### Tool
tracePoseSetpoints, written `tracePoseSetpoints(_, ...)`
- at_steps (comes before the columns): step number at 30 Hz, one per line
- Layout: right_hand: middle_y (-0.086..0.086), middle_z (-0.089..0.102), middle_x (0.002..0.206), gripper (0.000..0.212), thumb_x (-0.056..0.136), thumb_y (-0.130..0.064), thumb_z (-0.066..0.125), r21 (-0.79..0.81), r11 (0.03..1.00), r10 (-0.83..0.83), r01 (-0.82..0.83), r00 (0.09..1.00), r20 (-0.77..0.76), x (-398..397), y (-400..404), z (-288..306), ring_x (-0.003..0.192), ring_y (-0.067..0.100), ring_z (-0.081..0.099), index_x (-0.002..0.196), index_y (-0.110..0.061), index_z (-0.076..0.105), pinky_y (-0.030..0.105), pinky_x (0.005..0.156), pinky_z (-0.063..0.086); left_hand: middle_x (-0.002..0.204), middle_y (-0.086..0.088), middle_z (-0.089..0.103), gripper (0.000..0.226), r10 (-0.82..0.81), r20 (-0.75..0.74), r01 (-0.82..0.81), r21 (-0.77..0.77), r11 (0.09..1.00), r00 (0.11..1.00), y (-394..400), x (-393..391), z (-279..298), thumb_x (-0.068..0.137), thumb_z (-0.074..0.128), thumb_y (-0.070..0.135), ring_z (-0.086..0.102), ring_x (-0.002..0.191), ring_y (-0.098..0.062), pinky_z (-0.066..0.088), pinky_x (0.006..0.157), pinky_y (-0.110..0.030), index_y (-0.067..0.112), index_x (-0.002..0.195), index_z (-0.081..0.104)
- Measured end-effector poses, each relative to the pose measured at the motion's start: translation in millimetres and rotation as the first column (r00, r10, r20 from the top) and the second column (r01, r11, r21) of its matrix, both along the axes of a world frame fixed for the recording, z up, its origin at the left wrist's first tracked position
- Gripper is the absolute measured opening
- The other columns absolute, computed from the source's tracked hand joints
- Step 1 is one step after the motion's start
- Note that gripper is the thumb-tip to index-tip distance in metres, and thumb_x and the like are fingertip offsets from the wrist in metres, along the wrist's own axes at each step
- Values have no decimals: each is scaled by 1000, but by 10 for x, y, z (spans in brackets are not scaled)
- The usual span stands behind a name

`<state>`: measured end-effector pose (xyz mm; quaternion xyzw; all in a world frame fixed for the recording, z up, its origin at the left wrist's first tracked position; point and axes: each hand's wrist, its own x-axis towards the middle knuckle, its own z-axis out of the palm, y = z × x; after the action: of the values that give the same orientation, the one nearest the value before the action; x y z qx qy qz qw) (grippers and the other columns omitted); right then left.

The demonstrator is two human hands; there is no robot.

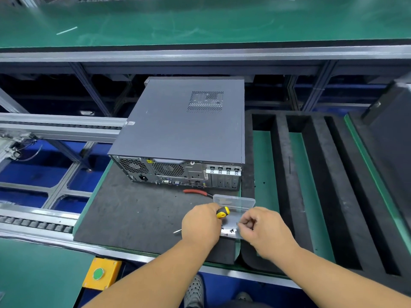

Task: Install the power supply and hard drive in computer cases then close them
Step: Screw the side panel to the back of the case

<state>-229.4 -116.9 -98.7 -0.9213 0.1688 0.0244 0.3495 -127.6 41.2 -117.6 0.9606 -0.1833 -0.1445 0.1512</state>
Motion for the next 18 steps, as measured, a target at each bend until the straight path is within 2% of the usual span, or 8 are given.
tracePoseSetpoints(3,-12,64,72,20,80,-25,74,75,993,-92,90,996,15,-11,43,-26,76,2,60,65,-36,64,14,61,47,73,3,64,6,-23,8,23,17,1000,1000,0,11,0,86,62,21,62,69,-22,52,59,-31,25,84,59)
tracePoseSetpoints(6,-11,65,73,17,80,-25,73,96,989,-109,109,994,-5,0,57,-55,74,2,60,68,-34,66,16,59,48,79,5,68,5,-35,23,36,-38,999,999,24,37,-7,91,63,27,64,74,-19,49,59,-28,31,94,66)
tracePoseSetpoints(9,-10,64,74,16,80,-26,74,89,990,-113,113,994,-10,27,64,-85,75,3,60,68,-34,66,17,58,50,79,7,68,6,-68,17,68,-46,997,998,22,52,-12,90,64,29,63,75,-18,50,60,-29,31,94,68)
tracePoseSetpoints(12,-13,64,75,15,80,-27,73,87,988,-125,126,992,-22,59,73,-105,74,2,61,69,-34,66,21,59,52,83,3,70,13,-114,7,114,37,993,993,-14,49,6,85,60,24,65,79,-22,55,67,-33,29,95,67)
tracePoseSetpoints(16,-13,66,72,14,80,-28,72,116,981,-151,154,988,-36,80,81,-121,74,1,61,68,-34,67,22,59,54,86,1,68,11,-153,46,148,104,984,987,-53,51,33,84,59,17,66,83,-26,44,60,-31,27,87,56)
tracePoseSetpoints(18,-13,67,72,15,80,-27,73,146,974,-168,171,985,-35,84,88,-102,71,3,62,68,-34,68,24,60,55,89,1,68,17,-161,76,152,109,982,984,-58,49,66,85,59,15,67,86,-25,48,63,-33,30,90,55)
